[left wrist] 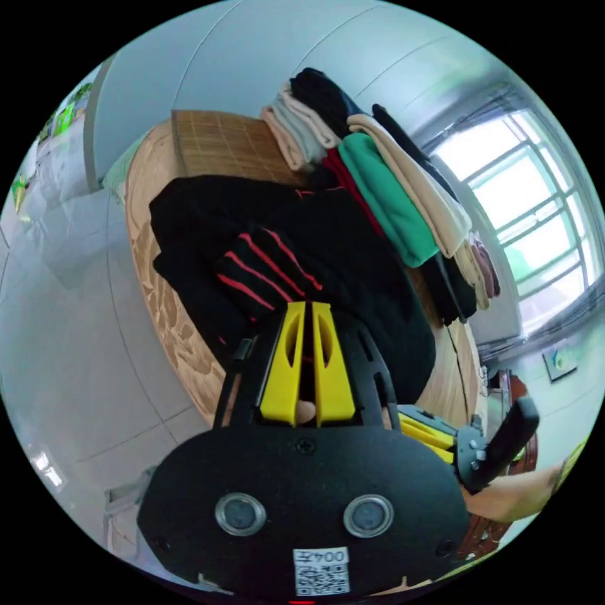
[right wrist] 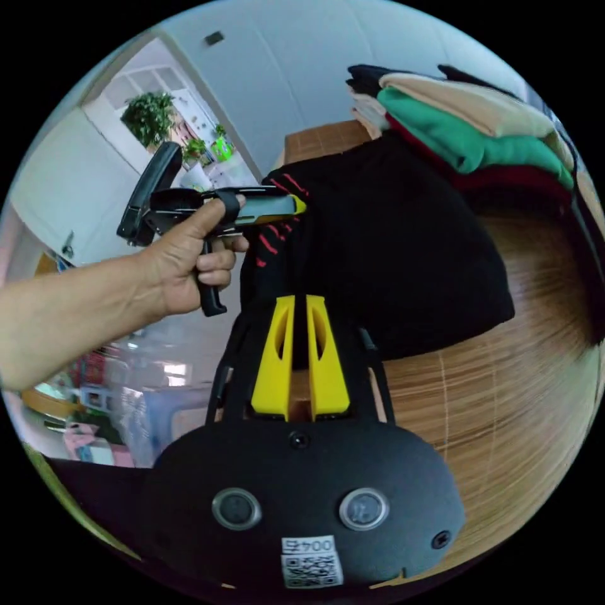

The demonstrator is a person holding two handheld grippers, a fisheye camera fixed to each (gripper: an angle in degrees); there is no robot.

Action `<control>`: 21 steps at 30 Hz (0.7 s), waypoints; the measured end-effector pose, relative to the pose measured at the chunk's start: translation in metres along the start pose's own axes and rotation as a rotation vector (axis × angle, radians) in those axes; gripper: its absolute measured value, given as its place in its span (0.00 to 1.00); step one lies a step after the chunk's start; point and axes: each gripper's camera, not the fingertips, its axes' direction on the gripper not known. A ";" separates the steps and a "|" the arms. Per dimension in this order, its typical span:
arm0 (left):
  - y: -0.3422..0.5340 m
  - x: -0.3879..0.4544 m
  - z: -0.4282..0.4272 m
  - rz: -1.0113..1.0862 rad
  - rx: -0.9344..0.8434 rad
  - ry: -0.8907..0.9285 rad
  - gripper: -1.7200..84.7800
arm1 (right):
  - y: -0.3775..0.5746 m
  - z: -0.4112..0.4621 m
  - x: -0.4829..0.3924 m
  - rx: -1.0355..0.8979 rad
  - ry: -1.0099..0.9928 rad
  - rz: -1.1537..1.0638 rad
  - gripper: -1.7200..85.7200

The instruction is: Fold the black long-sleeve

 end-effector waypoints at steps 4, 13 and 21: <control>0.017 0.063 -0.020 0.089 0.071 -0.102 0.03 | 0.002 -0.028 0.020 -0.021 -0.094 0.084 0.03; -0.014 0.152 0.180 0.354 -0.327 -0.213 0.03 | 0.043 -0.030 0.028 -0.034 -0.036 0.174 0.02; 0.040 0.170 0.150 0.375 -0.339 -0.014 0.03 | 0.190 -0.178 0.096 0.215 0.078 0.606 0.02</control>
